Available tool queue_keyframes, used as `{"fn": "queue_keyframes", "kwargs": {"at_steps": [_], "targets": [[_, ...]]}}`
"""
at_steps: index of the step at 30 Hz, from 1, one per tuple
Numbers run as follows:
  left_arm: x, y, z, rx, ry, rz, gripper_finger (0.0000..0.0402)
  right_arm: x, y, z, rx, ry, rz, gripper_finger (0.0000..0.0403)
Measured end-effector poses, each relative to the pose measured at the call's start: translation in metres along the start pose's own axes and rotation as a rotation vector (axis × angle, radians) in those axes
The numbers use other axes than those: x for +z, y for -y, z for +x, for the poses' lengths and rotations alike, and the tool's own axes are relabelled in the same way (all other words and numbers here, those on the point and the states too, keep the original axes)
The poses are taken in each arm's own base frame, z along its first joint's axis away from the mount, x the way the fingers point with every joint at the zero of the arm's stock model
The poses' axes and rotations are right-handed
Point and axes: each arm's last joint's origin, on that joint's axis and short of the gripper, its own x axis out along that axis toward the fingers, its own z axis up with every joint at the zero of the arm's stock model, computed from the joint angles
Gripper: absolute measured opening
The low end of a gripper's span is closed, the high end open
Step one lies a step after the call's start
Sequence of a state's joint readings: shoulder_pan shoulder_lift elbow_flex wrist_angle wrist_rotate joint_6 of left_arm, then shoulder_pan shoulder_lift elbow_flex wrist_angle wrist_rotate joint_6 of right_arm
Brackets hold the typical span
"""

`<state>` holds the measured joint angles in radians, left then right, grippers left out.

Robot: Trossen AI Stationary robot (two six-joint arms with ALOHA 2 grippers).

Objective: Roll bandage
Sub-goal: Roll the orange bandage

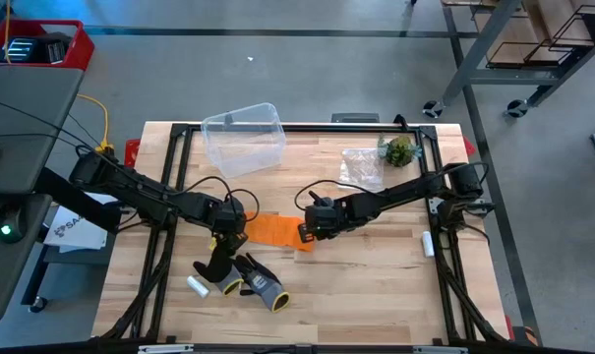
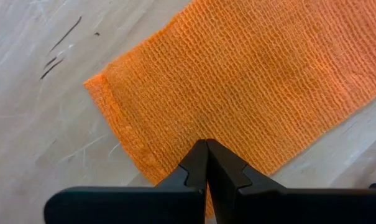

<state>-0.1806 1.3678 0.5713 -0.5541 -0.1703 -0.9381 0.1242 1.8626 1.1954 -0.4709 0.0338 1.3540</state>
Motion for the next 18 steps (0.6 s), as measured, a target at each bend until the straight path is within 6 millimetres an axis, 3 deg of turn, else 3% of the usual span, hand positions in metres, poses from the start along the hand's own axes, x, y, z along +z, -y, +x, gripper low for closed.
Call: {"fn": "queue_keyframes", "kwargs": {"at_steps": [18], "targets": [[-0.003,-0.013,0.000,0.163,0.002,0.122,0.0000,0.007,-0.006,-0.001,0.069,0.032,0.022,0.0000]]}}
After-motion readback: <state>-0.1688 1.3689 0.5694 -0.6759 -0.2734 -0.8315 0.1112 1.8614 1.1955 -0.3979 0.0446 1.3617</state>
